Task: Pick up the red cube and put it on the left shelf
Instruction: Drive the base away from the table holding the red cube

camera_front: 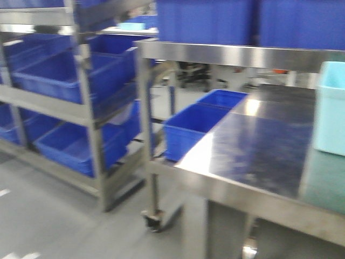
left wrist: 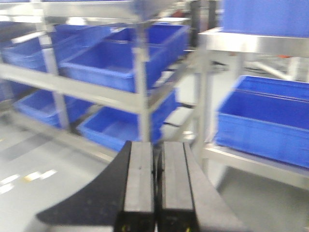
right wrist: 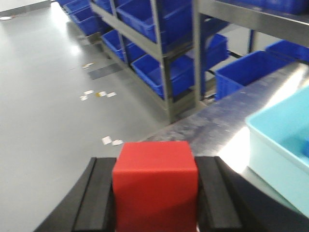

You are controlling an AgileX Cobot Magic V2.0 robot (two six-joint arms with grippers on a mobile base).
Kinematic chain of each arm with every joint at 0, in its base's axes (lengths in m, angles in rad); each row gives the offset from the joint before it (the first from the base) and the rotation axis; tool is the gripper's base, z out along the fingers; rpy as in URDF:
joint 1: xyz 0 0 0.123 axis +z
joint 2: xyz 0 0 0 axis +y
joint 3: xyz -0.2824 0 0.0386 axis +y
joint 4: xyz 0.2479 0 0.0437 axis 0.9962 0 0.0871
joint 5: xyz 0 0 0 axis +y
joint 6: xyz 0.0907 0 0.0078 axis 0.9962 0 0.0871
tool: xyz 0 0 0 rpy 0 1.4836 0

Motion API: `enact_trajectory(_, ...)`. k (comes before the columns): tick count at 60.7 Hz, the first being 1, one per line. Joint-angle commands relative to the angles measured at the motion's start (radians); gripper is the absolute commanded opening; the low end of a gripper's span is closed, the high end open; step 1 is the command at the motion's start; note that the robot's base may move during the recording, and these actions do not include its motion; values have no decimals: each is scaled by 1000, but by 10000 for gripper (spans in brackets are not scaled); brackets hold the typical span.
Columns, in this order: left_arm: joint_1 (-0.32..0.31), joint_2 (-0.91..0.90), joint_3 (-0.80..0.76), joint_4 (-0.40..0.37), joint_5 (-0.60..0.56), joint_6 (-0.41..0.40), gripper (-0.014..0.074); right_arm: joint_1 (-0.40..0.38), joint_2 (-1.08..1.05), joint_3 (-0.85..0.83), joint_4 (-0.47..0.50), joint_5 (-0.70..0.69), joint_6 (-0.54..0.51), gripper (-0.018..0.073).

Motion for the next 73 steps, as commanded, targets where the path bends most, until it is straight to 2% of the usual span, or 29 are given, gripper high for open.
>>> enact_trajectory(1, 0, -16, 23, -5, -88, -1, 102, -4, 15, -24, -10, -93, -9, 226)
enact_trajectory(73, 0, -16, 23, -5, -88, -1, 102, -4, 15, -24, -10, -93, -9, 226)
